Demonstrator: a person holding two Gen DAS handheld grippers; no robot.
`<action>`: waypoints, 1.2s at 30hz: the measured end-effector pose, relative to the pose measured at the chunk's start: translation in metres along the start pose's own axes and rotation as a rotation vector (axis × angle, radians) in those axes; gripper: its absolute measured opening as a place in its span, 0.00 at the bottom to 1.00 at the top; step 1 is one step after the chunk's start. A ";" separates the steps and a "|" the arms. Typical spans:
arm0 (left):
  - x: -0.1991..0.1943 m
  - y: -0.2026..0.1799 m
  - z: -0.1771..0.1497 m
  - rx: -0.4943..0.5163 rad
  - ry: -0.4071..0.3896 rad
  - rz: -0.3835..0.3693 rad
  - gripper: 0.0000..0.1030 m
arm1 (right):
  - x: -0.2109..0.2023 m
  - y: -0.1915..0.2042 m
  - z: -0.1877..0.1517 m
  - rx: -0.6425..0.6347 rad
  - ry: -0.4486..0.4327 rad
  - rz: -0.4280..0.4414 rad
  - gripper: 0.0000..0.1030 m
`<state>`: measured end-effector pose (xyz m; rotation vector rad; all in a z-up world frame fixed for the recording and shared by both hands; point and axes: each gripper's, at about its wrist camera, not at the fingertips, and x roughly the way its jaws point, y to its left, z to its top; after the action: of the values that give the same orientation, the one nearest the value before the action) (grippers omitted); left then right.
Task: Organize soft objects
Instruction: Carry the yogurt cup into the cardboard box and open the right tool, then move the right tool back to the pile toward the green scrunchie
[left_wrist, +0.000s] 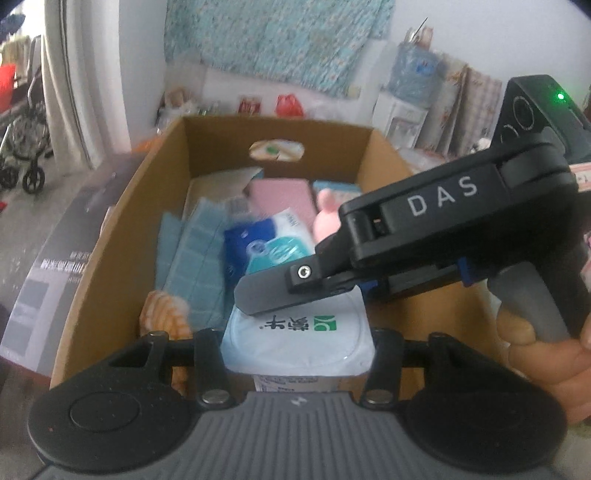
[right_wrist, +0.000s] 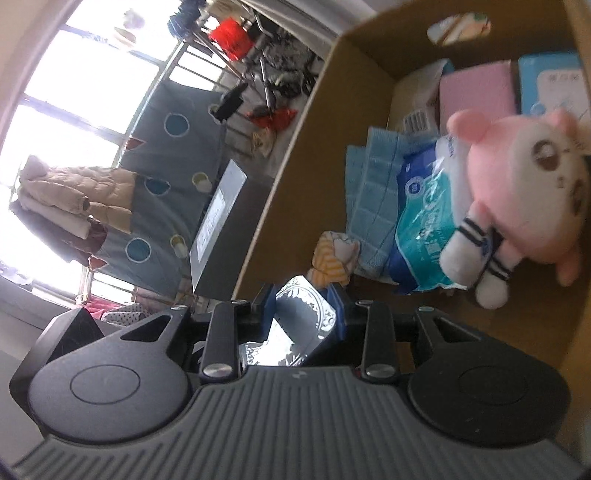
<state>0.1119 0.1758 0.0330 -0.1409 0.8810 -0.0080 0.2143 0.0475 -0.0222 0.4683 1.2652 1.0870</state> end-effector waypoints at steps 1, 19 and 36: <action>0.003 0.003 0.001 0.001 0.016 0.005 0.49 | 0.005 -0.001 0.001 0.008 0.008 0.002 0.30; 0.026 0.028 -0.011 -0.050 0.116 -0.024 0.79 | 0.054 -0.016 0.013 0.022 0.072 -0.035 0.33; -0.062 -0.046 -0.016 0.122 -0.218 -0.023 0.94 | -0.107 0.010 -0.035 -0.141 -0.240 0.060 0.77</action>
<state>0.0623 0.1326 0.0759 -0.0364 0.6596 -0.0671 0.1870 -0.0483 0.0313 0.5151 0.9633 1.1259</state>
